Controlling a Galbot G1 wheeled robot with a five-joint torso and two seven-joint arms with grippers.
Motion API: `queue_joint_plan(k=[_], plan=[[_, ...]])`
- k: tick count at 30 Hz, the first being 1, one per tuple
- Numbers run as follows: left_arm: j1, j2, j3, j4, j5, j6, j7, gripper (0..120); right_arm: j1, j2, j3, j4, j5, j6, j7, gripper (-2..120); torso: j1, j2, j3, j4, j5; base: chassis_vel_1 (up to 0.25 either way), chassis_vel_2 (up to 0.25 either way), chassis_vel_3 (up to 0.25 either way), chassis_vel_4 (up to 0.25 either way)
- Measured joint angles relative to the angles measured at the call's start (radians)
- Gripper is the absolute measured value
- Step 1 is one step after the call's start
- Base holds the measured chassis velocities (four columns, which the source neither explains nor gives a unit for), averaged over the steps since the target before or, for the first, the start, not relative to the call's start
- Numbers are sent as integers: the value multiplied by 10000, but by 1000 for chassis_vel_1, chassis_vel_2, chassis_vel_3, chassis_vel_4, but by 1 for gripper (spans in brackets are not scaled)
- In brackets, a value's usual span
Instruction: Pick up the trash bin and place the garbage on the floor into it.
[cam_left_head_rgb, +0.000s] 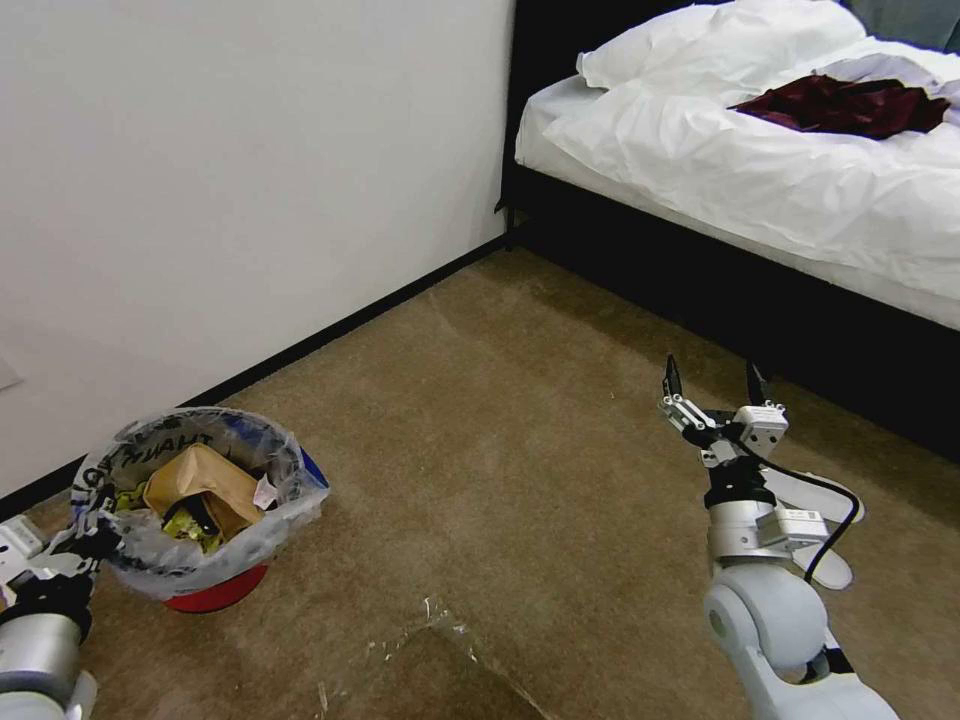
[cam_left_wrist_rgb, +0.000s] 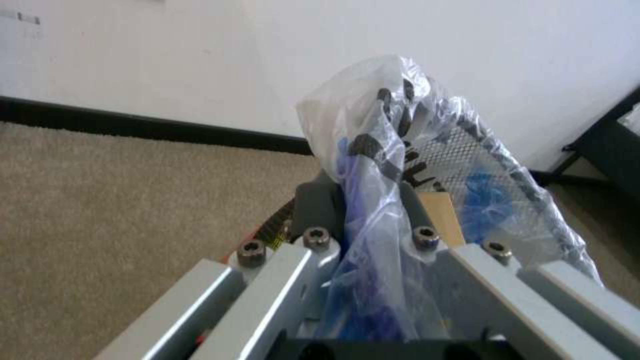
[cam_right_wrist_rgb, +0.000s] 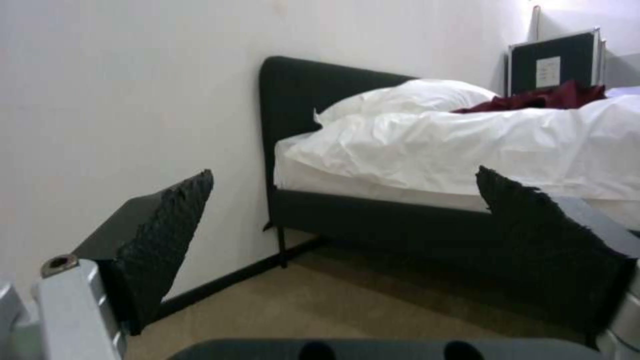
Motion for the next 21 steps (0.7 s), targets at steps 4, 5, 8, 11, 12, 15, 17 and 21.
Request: queue_joint_plan(k=[4, 5, 8, 11, 12, 15, 17, 21], plan=[[21, 11, 0, -8, 10, -7, 2, 4, -58, 8, -17, -70, 79, 30, -8, 100, 0, 0, 0, 0, -1, 0, 0, 0, 0], [20, 0, 9, -9, 42, -18, 16, 4, -101, -14, -20, -102, 122, 47, -72, 100, 0, 0, 0, 0, -1, 0, 0, 0, 0], [15, -24, 74, -8, 97, -20, 30, 4, -120, -13, -40, -178, 135, 76, -164, 100, 0, 0, 0, 0, -2, 0, 0, 0, 0], [-7, -48, 116, -8, 125, -21, 41, 4, -126, 52, -45, -222, 121, 109, -216, 100, 0, 0, 0, 0, -2, 0, 0, 0, 0], [-7, -48, 116, -8, 125, -21, 41, 4, -126, 52, -45, -222, 121, 109, -216, 100, 0, 0, 0, 0, -2, 0, 0, 0, 0], [-18, -61, 136, -5, 144, -25, 45, 4, -171, 128, -19, -291, 66, 210, -271, 100, 0, 1, 0, 0, -2, 0, 0, 0, 0], [-17, -49, 126, 12, 141, -32, 47, 4, -196, 151, 34, -419, -67, 319, -293, 100, 0, 1, 1, 0, -1, 0, 0, 0, 0], [4, -31, 111, 12, 124, -37, 49, 4, -202, 182, 42, -450, -123, 344, -295, 100, 0, 0, 0, 0, -1, 0, 0, 0, 0]])
